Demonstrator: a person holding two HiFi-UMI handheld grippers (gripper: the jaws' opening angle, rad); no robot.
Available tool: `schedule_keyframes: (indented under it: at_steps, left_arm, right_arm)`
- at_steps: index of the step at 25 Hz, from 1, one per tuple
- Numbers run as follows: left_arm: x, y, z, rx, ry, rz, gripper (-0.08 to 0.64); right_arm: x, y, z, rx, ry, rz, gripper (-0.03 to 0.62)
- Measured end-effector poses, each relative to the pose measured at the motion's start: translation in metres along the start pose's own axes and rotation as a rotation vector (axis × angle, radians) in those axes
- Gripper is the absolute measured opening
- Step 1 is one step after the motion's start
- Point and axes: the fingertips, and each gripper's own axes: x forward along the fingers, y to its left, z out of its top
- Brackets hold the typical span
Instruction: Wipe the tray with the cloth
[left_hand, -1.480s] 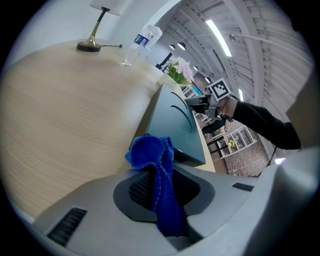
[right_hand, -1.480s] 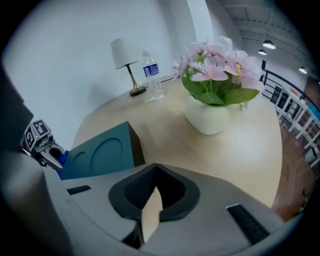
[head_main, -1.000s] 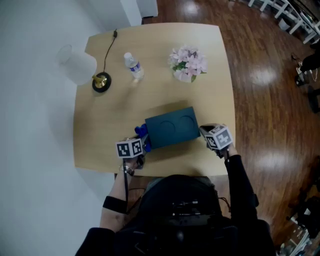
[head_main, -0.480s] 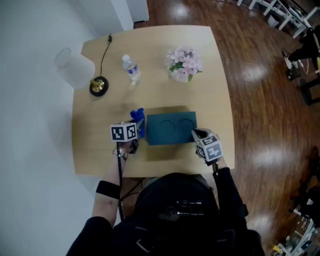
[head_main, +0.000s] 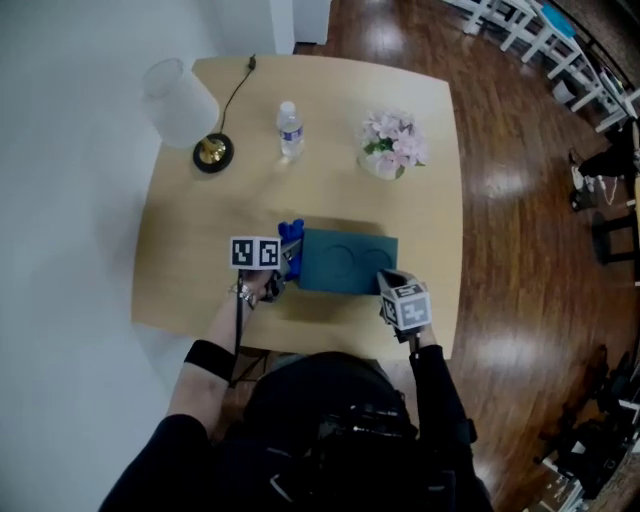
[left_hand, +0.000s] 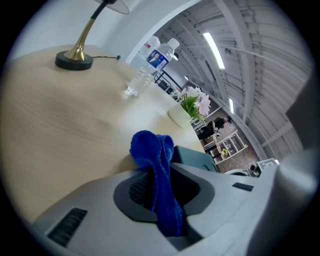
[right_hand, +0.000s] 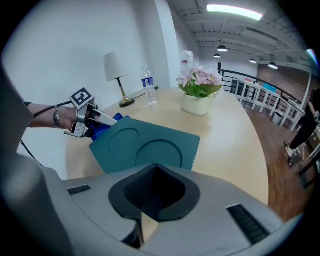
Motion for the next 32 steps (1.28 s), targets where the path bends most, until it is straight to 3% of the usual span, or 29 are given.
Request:
schedule_keyframes:
  at_steps: [11, 18, 22, 25, 28, 32]
  left_arm:
    - [-0.038, -0.018, -0.080, -0.078, 0.000, -0.043, 0.071]
    - [-0.065, -0.035, -0.128, -0.003, 0.078, -0.078, 0.071]
    - [-0.069, -0.020, -0.076, -0.048, -0.061, -0.053, 0.071]
    - [-0.056, -0.019, -0.012, -0.017, -0.148, -0.061, 0.071]
    - [-0.031, -0.014, 0.030, -0.037, -0.170, -0.069, 0.071]
    - [-0.011, -0.010, 0.039, -0.148, -0.175, -0.104, 0.072]
  right_arm:
    - [0.000, -0.001, -0.001, -0.011, -0.002, -0.004, 0.009]
    - [-0.003, 0.001, 0.000, -0.015, -0.006, 0.003, 0.009]
    - [-0.003, 0.001, 0.000, -0.023, -0.007, 0.006, 0.009]
    - [-0.003, 0.001, 0.000, -0.024, -0.006, 0.003, 0.009]
    - [-0.004, 0.003, 0.000, -0.024, -0.009, -0.007, 0.009]
    - [-0.002, 0.004, 0.000, -0.027, -0.016, -0.014, 0.009]
